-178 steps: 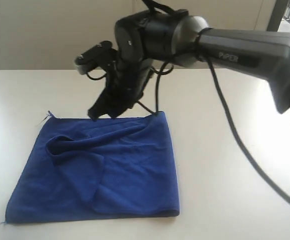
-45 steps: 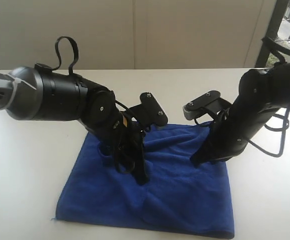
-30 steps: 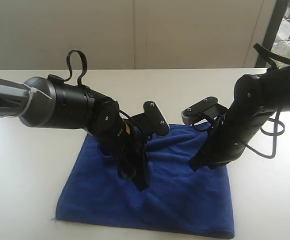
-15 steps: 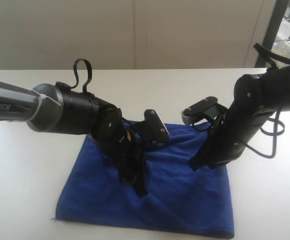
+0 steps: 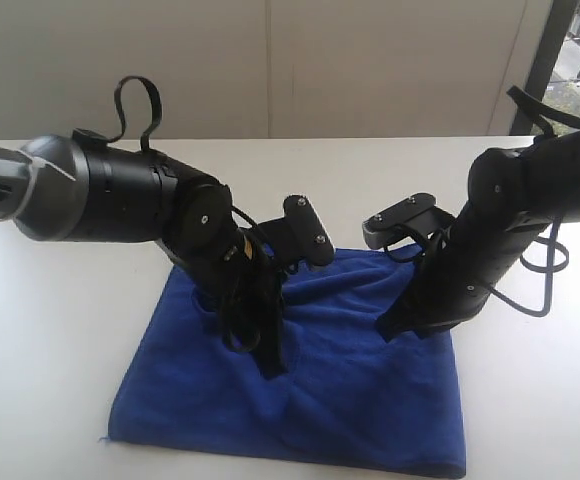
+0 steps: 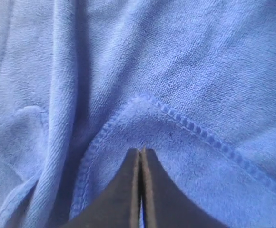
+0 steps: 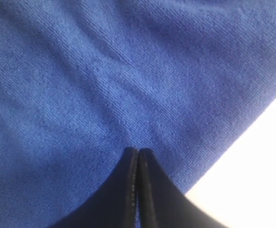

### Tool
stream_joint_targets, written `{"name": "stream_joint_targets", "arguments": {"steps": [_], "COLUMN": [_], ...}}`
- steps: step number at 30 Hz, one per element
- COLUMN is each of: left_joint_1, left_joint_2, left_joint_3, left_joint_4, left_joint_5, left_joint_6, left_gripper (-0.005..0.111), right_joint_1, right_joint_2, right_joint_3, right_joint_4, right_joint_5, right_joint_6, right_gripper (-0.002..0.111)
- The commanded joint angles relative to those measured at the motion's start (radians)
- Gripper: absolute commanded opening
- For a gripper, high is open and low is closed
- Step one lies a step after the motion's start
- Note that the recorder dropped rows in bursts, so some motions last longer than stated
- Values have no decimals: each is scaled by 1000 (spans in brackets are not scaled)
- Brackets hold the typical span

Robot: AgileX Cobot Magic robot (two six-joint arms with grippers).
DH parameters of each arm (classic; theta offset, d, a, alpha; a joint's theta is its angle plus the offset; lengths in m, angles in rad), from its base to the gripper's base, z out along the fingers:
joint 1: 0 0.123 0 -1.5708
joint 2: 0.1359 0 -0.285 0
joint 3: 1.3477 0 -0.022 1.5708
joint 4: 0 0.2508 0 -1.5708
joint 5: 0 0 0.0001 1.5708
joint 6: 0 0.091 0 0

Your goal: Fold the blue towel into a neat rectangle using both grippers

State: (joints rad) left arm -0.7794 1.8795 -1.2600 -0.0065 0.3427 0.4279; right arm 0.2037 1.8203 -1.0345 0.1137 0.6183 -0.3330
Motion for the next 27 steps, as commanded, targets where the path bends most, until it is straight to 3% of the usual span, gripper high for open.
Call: {"name": "stream_joint_targets", "arguments": {"steps": [1,4,10,12,15,17,19,24,27], "left_joint_1": [-2,-2,-14,-14,-14,-14,-14,-14,-14], "left_joint_2": [-40,-40,-40,-39,-29,-14,11,60,65], "left_joint_3": [2,2,2,2,2,2,2,2,2], "left_joint_4": [21,6,-234,-277,-299,-332,-334,-319,-260], "left_joint_5": [70,69,7,1,12,17,14,-40,-87], "left_joint_6": [-1,-5,-5,-5,-13,-29,-65,-80,-80], "left_gripper": [0,0,3,14,40,50,50,37,36], "right_joint_1": [-5,-5,-5,-5,-5,-5,-5,-5,-5], "right_joint_2": [-1,-1,-1,-1,-1,-1,-1,-1,-1], "right_joint_3": [-2,-2,-2,-2,-2,-2,-2,-2,-2], "right_joint_4": [1,1,3,3,2,5,5,6,6], "right_joint_5": [5,10,10,10,3,1,1,11,11], "right_joint_6": [1,1,1,1,1,1,1,1,1], "right_gripper": [0,0,0,0,0,0,0,0,0]}}
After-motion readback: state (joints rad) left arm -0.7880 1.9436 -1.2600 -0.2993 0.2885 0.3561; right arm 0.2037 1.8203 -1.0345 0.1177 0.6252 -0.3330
